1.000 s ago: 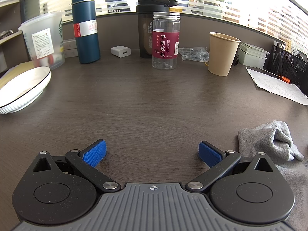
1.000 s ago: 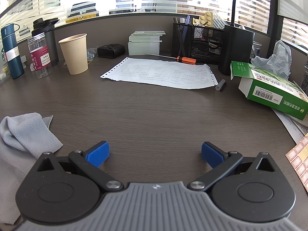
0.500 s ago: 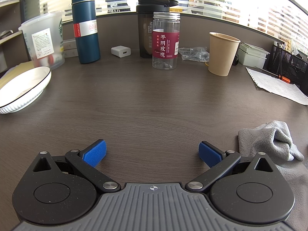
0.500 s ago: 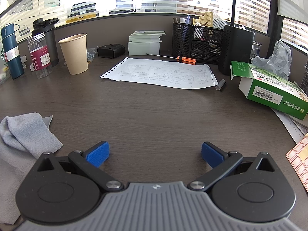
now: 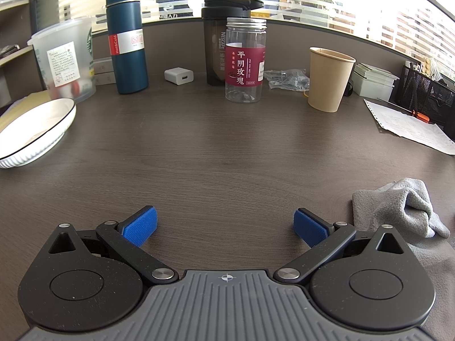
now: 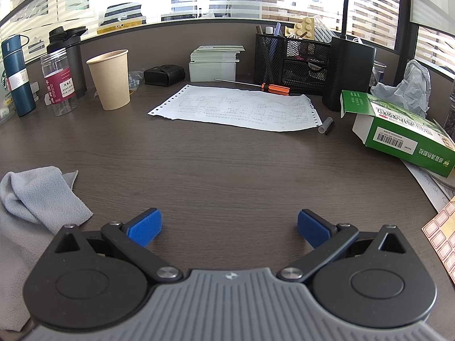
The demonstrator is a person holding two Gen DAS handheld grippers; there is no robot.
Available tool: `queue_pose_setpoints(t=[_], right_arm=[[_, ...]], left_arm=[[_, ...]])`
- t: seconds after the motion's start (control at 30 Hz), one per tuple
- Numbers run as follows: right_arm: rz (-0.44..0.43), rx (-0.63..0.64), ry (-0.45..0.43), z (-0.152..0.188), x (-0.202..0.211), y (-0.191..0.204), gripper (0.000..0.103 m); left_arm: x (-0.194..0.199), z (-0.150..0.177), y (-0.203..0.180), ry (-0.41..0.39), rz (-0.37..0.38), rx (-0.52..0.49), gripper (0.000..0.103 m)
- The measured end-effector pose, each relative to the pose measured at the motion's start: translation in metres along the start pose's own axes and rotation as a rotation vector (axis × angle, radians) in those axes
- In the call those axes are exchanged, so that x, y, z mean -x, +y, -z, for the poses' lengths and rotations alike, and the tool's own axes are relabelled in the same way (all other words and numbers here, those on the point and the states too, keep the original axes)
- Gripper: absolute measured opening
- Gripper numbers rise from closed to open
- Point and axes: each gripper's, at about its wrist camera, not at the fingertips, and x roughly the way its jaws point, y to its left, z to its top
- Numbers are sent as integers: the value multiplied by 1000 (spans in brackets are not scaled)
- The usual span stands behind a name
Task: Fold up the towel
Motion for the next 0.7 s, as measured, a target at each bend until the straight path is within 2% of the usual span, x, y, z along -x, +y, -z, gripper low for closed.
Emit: queue_pose_setpoints(t=[0.4,0.57,0.7], right_arm=[[6,-2,-1,0,0,1,103],[58,-4,-12,3,5,8,103],[47,6,-38,7,16,19,92]], left_arm=[[3,2,-1,-3,3,-2,103],[10,5,-1,-26,24,-11,99],[26,12,-4,-81,58,-41,96]])
